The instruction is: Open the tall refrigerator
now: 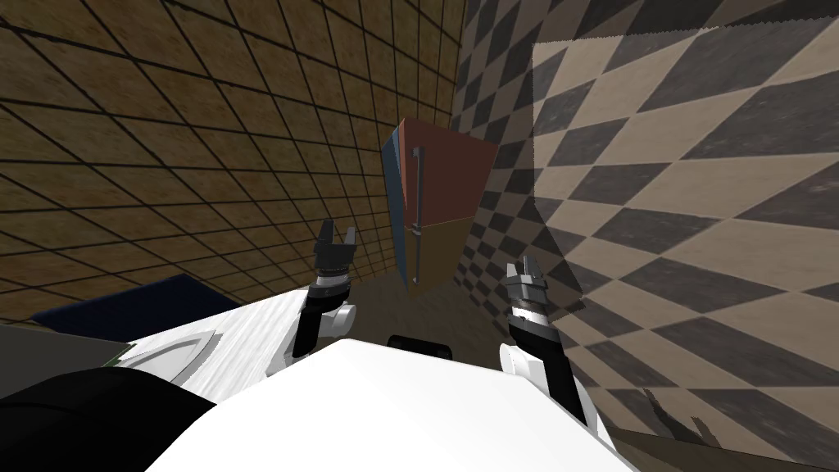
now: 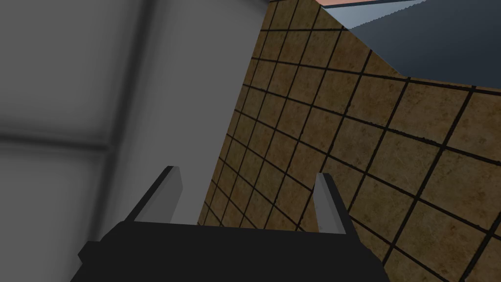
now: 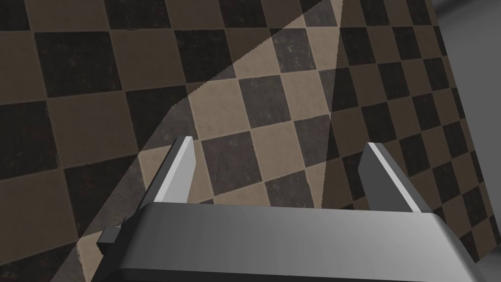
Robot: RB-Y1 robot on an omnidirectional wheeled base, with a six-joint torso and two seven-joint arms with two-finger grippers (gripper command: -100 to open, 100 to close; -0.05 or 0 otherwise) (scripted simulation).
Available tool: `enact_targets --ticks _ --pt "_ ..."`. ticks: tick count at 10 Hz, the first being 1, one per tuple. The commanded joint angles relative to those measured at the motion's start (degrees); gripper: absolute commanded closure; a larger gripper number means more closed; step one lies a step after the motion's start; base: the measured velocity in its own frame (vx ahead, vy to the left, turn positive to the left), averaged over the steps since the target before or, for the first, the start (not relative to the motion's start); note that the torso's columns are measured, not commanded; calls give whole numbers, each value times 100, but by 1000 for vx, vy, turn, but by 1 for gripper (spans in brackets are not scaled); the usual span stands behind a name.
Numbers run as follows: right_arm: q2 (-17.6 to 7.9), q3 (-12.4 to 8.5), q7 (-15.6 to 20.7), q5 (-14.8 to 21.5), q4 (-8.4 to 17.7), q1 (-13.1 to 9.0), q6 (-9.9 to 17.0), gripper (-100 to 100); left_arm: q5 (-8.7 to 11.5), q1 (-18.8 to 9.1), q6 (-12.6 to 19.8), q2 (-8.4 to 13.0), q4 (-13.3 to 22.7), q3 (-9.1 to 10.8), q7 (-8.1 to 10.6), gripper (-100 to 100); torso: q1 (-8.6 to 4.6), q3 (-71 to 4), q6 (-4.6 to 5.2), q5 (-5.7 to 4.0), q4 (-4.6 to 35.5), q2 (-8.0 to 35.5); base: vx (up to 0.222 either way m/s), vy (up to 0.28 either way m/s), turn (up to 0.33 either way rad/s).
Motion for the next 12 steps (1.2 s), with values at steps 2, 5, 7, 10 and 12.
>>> enact_targets --ticks 2,5,7,10,12 --pt "0 0 0 0 0 0 0 0 0 0 0 0 0 0 0 0 0 -1200 0 0 600 597 0 0 0" --pt "0 0 0 0 -1 0 0 0 0 0 0 0 -1 0 0 0 0 -3692 0 0 1846 1845 0 0 0" --pt "0 0 0 0 -2 0 -1 0 0 0 0 0 -1 0 0 0 0 -5381 0 0 2691 2693 0 0 0" --pt "-176 4 66 24 93 -115 58 -100 0 0 0 0 -2 0 0 0 0 -7919 0 0 3960 3962 1 2 8" --pt "-424 19 219 84 319 -383 195 -100 0 0 0 0 1 0 0 0 3 -8426 -1 1 4205 4208 -4 13 46"
